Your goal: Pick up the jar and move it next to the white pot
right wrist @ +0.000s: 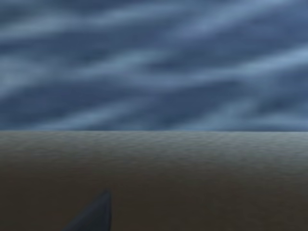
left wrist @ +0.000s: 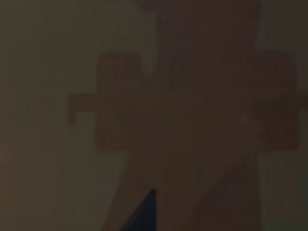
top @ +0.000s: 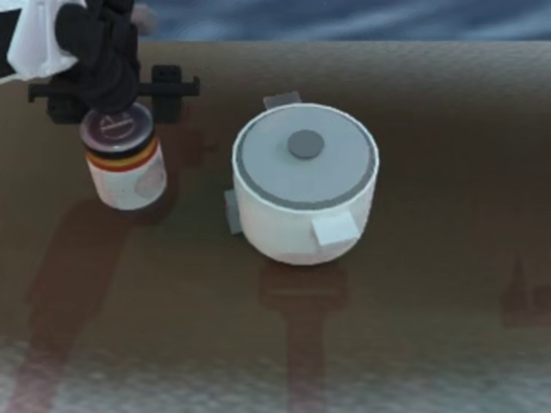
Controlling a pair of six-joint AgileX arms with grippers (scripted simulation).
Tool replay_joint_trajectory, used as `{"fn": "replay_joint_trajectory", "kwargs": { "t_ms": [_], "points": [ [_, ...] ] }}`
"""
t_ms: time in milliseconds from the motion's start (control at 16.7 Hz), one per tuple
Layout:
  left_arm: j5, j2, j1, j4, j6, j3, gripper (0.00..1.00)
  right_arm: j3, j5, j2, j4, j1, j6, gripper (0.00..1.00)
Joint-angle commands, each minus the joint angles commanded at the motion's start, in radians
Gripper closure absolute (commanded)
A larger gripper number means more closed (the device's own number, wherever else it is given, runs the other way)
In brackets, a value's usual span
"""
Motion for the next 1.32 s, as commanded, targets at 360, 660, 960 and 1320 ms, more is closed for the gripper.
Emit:
{"fn": "replay_joint_trajectory", "kwargs": {
  "t_ms": [360,660,960,1320],
  "points": [
    [-0.009,-0.003,-0.009,0.029,-0.030,-0.024,1.00,0.000,0.000,0.000,0.000,0.000,0.000,0.00],
    [-0.010,0.043,-0.012,0.147,-0.028,-0.083,1.00,0.000,0.000,0.000,0.000,0.000,0.000,0.00],
    [-0.009,0.073,-0.011,0.207,-0.030,-0.120,1.00,0.000,0.000,0.000,0.000,0.000,0.000,0.00],
    [-0.009,0.073,-0.011,0.207,-0.030,-0.120,0.62,0.000,0.000,0.000,0.000,0.000,0.000,0.00]
  ]
}}
